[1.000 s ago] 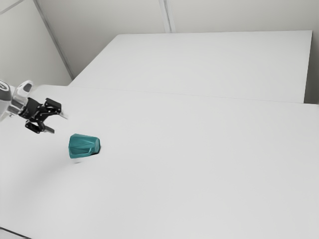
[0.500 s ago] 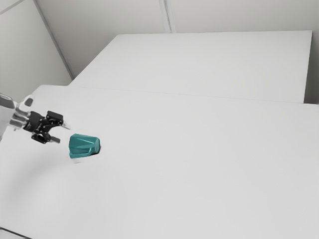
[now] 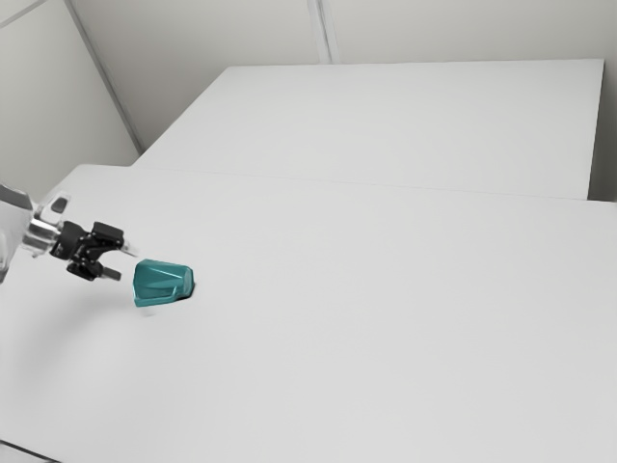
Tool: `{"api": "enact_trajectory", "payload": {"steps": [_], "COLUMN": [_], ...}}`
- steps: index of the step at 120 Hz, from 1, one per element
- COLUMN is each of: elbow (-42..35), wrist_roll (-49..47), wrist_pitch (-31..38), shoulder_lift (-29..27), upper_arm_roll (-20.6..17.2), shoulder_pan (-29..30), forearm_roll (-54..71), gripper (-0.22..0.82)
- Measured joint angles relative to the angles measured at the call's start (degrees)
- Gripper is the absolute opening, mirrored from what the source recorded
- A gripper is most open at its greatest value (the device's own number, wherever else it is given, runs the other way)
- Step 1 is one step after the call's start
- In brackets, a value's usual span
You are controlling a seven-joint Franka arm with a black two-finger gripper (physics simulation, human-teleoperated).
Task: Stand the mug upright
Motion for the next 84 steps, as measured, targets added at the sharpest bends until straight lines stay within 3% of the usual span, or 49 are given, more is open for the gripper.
{"api": "enact_trajectory", "payload": {"steps": [36, 84], "elbow": [0.1, 0.8], "wrist_roll": [3.6, 6.4], "wrist_pitch": [-3.7, -4.7], "shoulder_lift": [3.3, 4.7], "upper_arm_roll": [-0.1, -1.0], "shoulder_pan": [0.0, -0.6], "forearm_roll": [-4.9, -8.1], "gripper": [0.54, 0.3]}}
